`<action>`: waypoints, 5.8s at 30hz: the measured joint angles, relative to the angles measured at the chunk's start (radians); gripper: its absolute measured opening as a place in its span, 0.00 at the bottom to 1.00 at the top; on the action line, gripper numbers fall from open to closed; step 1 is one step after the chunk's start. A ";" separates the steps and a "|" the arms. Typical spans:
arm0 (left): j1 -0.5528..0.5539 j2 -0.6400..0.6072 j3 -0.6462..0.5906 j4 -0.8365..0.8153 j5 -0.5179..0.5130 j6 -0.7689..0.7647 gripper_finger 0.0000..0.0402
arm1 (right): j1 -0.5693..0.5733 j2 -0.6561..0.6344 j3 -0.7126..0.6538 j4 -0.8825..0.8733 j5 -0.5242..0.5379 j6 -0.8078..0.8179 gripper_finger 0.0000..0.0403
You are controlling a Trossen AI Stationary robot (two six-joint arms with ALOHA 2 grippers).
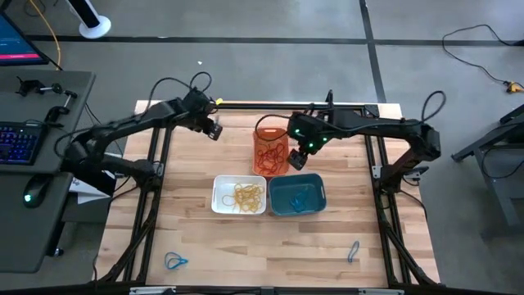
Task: Sort rubber bands into baskets
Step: Put the blue rubber band into the blue bin
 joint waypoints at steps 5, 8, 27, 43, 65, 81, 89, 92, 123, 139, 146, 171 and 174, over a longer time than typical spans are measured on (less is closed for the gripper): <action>-0.179 -0.132 0.000 0.177 0.044 0.058 0.00 | -0.003 -0.092 0.000 0.046 0.172 0.103 0.58; -0.295 -0.134 0.001 0.325 0.066 0.030 0.00 | -0.004 -0.136 0.000 0.072 0.262 0.180 0.58; -0.839 0.473 0.076 1.046 -0.079 -0.155 0.01 | -0.003 -0.175 0.001 0.100 0.399 0.198 0.58; -0.848 0.599 0.571 0.207 -0.303 -0.064 0.46 | -0.003 -0.175 0.001 0.086 0.368 0.171 0.58; 0.220 0.226 0.024 0.048 0.008 -0.302 0.49 | -0.001 -0.175 -0.125 0.260 0.364 0.353 0.58; 0.365 0.333 0.027 0.072 0.235 -0.505 0.49 | 0.074 -0.174 -0.225 0.300 0.372 0.566 0.58; 0.306 0.370 0.027 0.098 0.135 -0.527 0.49 | 0.112 -0.174 -0.225 0.305 0.373 0.566 0.58; 0.298 0.374 0.027 0.098 0.114 -0.517 0.49 | 0.121 -0.174 -0.225 0.306 0.373 0.573 0.58; 0.184 0.554 0.166 -0.120 -0.063 -0.318 0.37 | 0.269 -0.174 -0.225 0.311 0.473 0.681 0.58; 0.150 0.398 0.269 -0.142 0.052 -0.172 0.00 | 0.268 -0.174 -0.225 0.319 0.498 0.678 0.58; -0.032 0.180 0.301 -0.088 0.081 -0.118 0.00 | 0.302 -0.174 -0.209 0.352 0.697 0.666 0.58; -0.859 0.595 0.301 0.716 0.041 -0.474 0.00 | 0.305 -0.175 0.083 0.015 0.743 0.456 0.58; -0.826 0.608 0.304 0.684 0.025 -0.471 0.04 | 0.320 -0.175 0.083 -0.073 0.738 0.529 0.58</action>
